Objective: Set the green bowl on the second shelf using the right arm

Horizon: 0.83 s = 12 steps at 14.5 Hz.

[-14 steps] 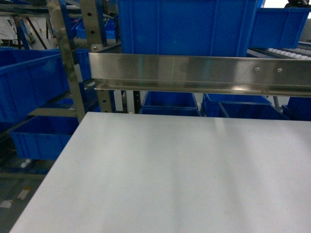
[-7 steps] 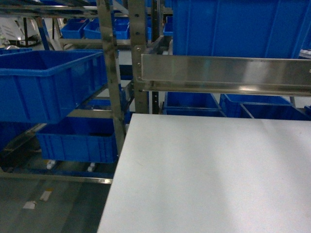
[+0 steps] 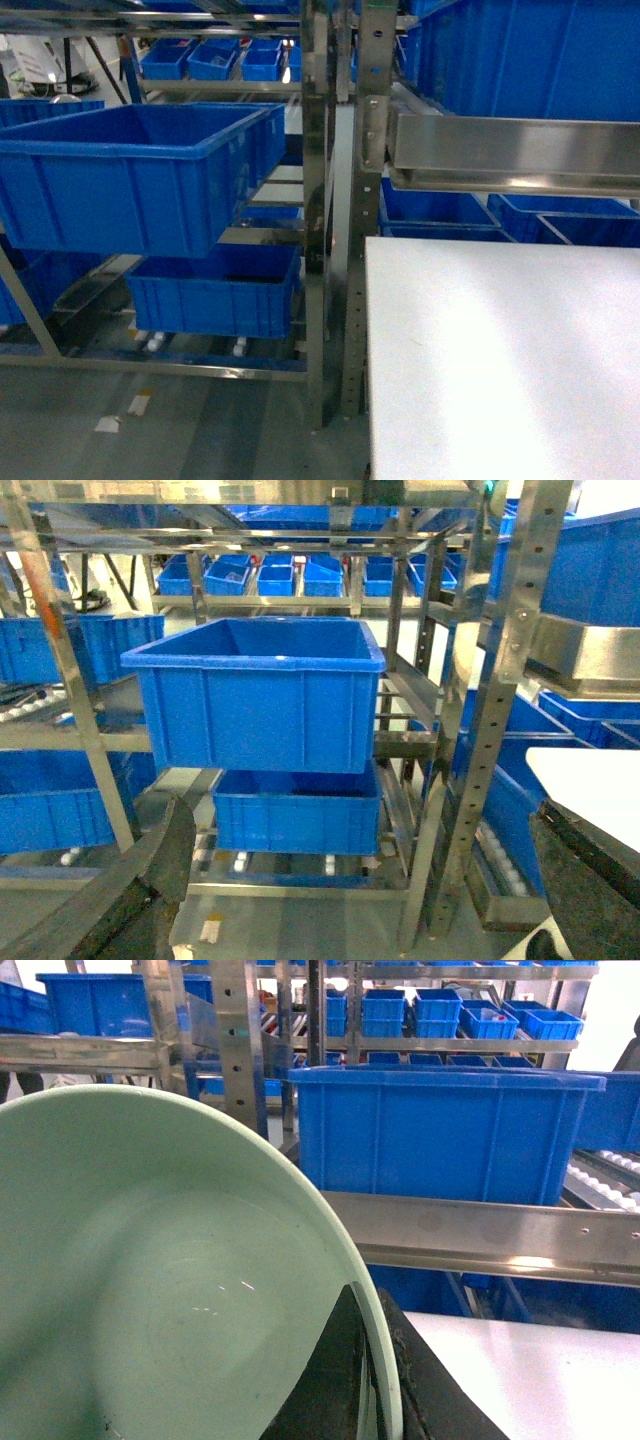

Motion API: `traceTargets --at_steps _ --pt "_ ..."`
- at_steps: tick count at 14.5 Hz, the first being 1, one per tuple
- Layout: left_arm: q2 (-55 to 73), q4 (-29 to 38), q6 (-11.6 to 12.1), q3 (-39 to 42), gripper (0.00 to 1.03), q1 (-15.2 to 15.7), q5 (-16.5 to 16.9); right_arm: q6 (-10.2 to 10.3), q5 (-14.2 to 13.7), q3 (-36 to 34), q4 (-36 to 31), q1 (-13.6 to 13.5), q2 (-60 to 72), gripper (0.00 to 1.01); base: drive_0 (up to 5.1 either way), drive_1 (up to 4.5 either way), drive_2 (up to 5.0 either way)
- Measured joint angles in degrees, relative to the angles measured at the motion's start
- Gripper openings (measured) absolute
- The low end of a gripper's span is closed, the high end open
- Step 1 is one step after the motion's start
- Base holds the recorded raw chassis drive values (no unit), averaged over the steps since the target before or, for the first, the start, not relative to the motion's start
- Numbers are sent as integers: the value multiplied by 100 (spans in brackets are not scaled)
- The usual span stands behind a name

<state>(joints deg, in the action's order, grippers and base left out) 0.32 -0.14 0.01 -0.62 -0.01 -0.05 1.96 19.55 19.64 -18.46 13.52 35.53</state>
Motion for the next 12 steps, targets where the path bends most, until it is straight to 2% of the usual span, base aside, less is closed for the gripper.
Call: traceTargets --at_steps 12 --pt "0 -9 2 0 98 0 -2 0 2 0 -2 0 2 2 -499 246 246"
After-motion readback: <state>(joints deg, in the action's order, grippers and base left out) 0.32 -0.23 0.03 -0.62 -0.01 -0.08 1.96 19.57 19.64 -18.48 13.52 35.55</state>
